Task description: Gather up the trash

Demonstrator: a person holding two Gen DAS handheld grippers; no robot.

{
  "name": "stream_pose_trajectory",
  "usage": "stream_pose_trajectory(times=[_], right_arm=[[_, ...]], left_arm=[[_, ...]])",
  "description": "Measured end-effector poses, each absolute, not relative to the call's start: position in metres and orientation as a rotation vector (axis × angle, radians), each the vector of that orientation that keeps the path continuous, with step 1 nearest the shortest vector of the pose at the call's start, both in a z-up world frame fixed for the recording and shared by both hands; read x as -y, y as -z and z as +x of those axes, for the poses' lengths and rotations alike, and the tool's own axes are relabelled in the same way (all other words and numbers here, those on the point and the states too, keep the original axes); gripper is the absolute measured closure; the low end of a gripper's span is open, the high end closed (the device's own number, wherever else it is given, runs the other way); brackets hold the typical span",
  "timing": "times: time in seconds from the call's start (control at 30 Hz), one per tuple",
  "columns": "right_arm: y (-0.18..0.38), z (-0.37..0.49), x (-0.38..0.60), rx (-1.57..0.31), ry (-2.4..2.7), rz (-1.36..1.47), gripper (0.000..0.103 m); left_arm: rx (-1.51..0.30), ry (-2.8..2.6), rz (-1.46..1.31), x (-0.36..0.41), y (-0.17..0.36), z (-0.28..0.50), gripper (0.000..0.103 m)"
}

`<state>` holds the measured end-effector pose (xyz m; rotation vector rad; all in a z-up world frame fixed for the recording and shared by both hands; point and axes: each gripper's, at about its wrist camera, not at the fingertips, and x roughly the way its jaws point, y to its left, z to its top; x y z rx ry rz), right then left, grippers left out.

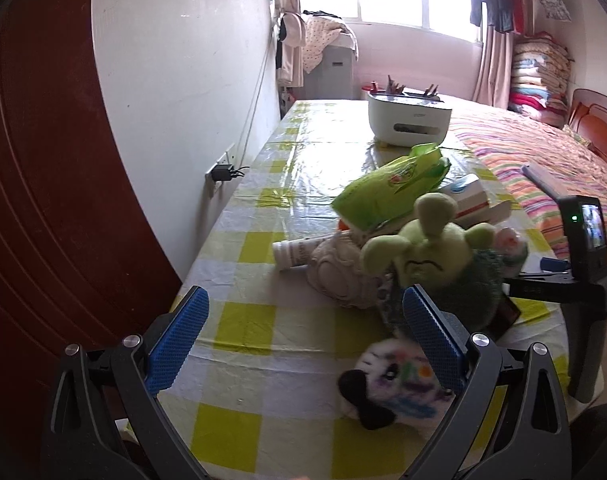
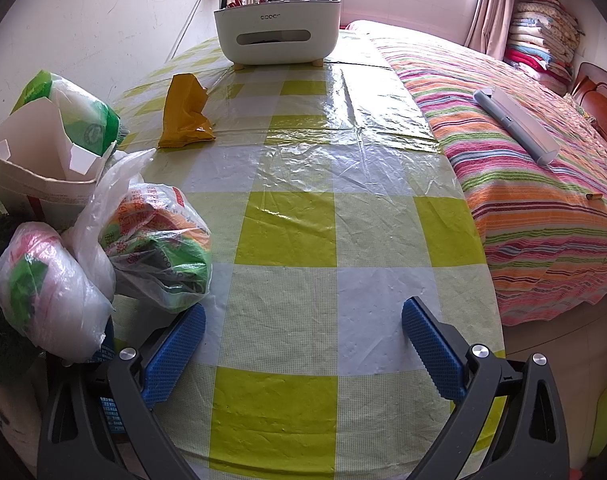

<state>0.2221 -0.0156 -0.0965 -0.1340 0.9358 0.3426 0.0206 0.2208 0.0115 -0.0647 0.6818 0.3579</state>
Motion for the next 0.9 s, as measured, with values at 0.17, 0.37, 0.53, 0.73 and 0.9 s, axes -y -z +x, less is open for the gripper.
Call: stream_pose_trajectory(times=[0.17, 0.37, 0.53, 0.73, 0.9], right_arm=[[0.096, 0.222, 0.016, -0.936, -0.343, -0.134, 0.007], [0.096, 0.222, 0.016, -0.936, -0.343, -0.134, 0.007], [0.096, 0.222, 0.016, -0.936, -0.343, -0.134, 0.007], [0.096, 0.222, 0.016, -0.936, -0.343, -0.134, 0.007], [0.096, 0.223, 0.016, -0.936, -0.343, -0.134, 0.007]], left_arm=[[-0.708, -0.286, -0.089, -0.205, -0.014, 0.027, 0.007], [-0.648, -0.253, -0.048, -0.181, -0.022, 0.022, 0.007], [-0.623, -0.270, 0.037, -0.159, -0.028, 0.019, 0.007], [-0.607, -0.300, 0.103, -0.144, -0.031, 0.022, 0.007], [-0.635, -0.302, 0.080, -0.145, -0.027, 0.029, 0.007]])
